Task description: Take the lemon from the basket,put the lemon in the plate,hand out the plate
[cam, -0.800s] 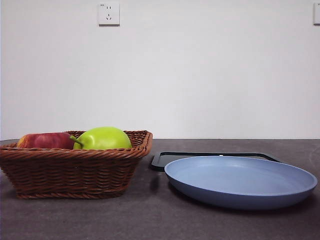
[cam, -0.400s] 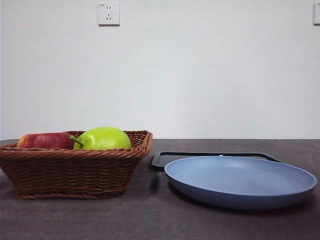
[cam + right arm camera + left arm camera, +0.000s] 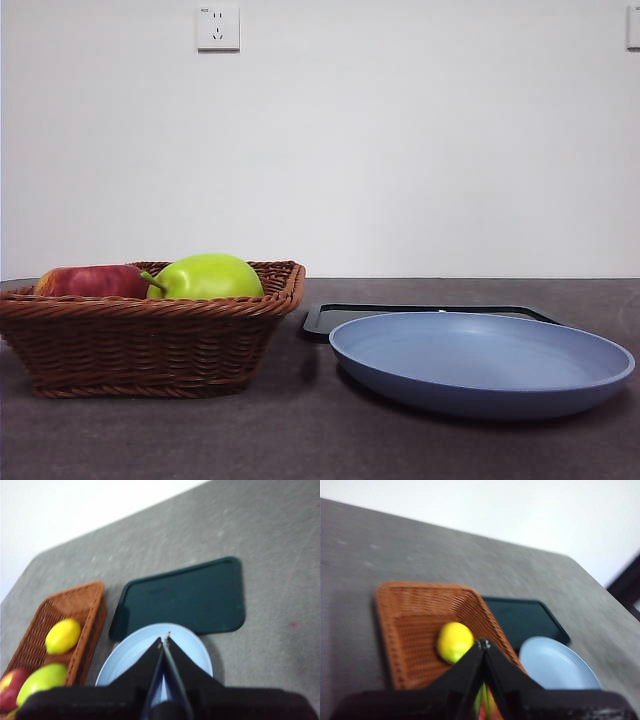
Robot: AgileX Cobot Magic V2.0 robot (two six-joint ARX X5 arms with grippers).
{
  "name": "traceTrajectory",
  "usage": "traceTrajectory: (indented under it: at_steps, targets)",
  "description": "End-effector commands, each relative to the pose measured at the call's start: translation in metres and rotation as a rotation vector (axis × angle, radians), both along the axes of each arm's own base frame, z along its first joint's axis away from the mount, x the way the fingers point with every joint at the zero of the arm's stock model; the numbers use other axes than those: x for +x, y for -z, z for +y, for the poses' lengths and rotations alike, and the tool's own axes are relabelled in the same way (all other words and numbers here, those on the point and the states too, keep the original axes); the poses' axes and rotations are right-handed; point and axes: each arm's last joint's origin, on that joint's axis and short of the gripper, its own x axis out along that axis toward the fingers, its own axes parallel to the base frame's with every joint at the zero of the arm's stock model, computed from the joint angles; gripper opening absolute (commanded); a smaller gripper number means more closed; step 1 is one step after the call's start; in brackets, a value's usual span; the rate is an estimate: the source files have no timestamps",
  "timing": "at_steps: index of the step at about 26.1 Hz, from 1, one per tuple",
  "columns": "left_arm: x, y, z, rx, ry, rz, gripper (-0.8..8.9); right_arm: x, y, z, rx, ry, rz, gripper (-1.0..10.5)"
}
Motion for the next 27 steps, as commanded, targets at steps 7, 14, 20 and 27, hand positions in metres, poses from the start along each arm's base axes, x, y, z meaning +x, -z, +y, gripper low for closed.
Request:
traceTrajectory:
  at_steps: [7,14,20,27]
  targets:
    - [0.037,-0.027,-0.019,0.115,0.200,0.151,0.06,0.029,-0.013,0.005,-0.114,-0.200,0.192,0.1]
    - [0.052,-0.041,-0.043,0.184,0.272,0.159,0.46,0.057,0.011,0.009,-0.106,-0.227,0.390,1.9]
    - [0.051,-0.041,-0.050,0.216,0.218,0.160,3.25,0.084,0.039,0.009,-0.161,-0.176,0.550,2.5]
    - [0.050,-0.041,-0.053,0.217,0.237,0.159,3.26,0.128,0.089,0.035,-0.154,-0.237,0.656,2.4]
